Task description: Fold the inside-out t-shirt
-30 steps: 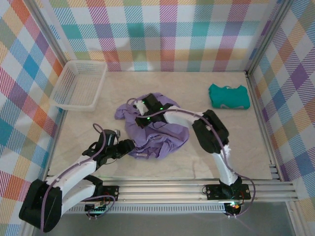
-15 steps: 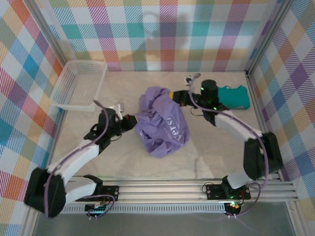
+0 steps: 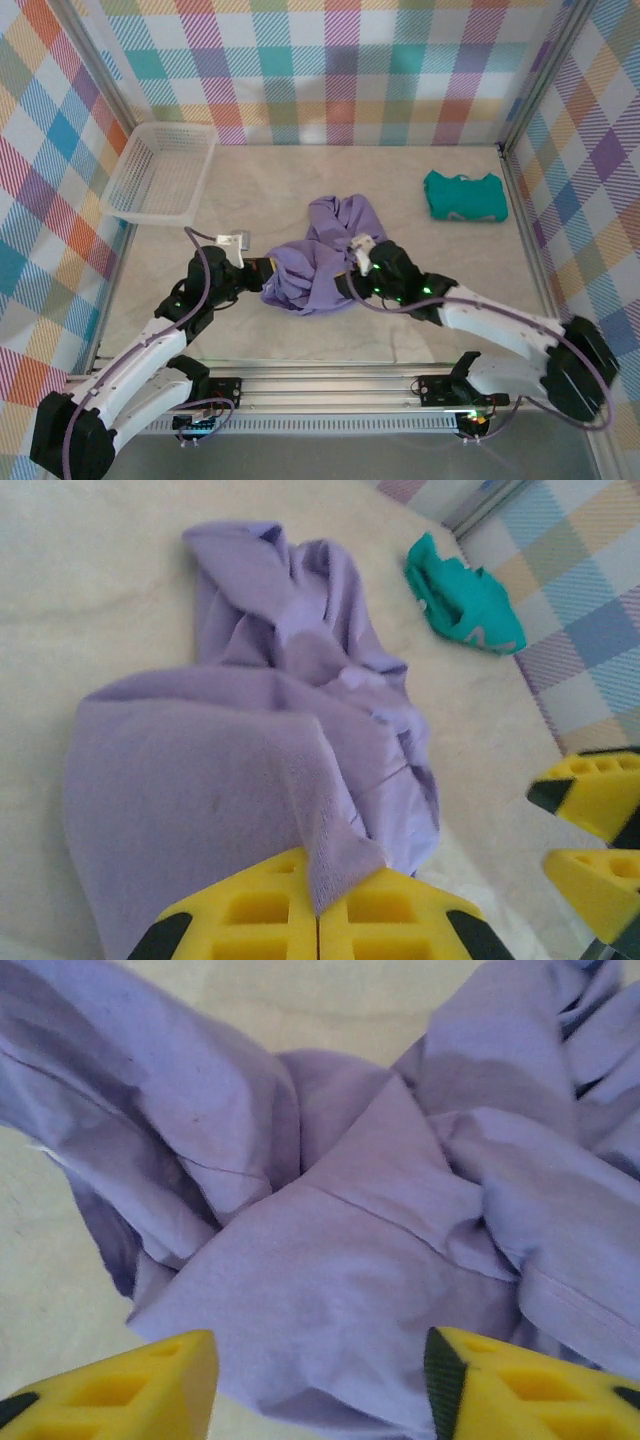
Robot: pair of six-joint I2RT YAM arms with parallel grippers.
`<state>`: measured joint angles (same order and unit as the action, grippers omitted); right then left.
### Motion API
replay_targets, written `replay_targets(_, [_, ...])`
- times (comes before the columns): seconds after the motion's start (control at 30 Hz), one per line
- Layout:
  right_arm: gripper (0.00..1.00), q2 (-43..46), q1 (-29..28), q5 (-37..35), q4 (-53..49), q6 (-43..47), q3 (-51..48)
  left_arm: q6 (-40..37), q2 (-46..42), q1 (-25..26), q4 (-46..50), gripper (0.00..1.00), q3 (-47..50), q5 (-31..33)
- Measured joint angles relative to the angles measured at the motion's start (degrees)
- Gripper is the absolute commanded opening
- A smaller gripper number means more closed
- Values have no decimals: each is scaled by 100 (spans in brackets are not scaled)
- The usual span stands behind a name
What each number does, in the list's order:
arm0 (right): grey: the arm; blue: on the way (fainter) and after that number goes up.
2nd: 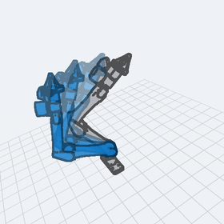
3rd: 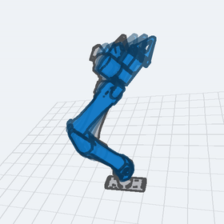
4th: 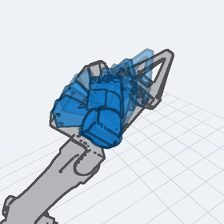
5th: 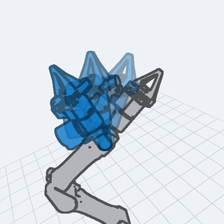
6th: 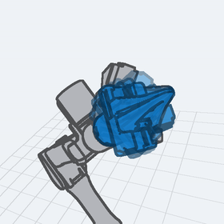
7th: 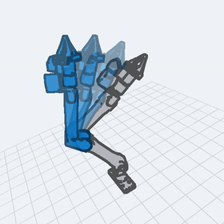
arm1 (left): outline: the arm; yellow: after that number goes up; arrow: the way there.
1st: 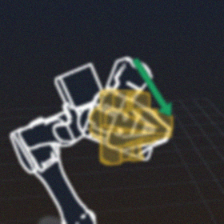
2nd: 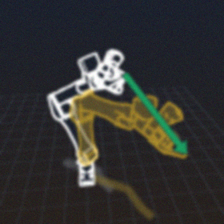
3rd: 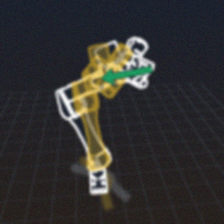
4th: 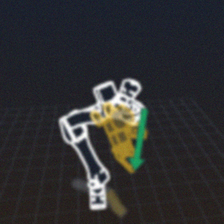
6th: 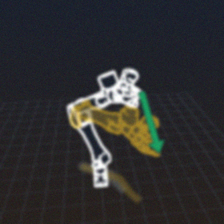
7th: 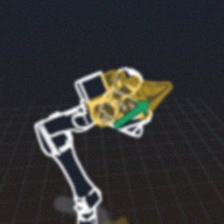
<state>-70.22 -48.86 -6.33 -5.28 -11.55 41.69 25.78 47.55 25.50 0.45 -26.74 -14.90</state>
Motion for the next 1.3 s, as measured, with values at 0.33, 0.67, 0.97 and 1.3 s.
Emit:
replay_targets(0.33, [34,-2555,28,291,20,-498,1515,-11,-321,35,367,0,-2,219])
replay_targets(0.67, [3,-706,767,1139,492,-601,70,348,-350,76,1217,0,131,708])
replay_targets(0.97, [0,-605,1412,3150,1965,-730,-503,127,-118,691,1759,77,-39,1043])
replay_targets(1.3, [0,-76,1926,4304,2284,-662,-555,-754,2055,1462,1095,71,-1478,1060])
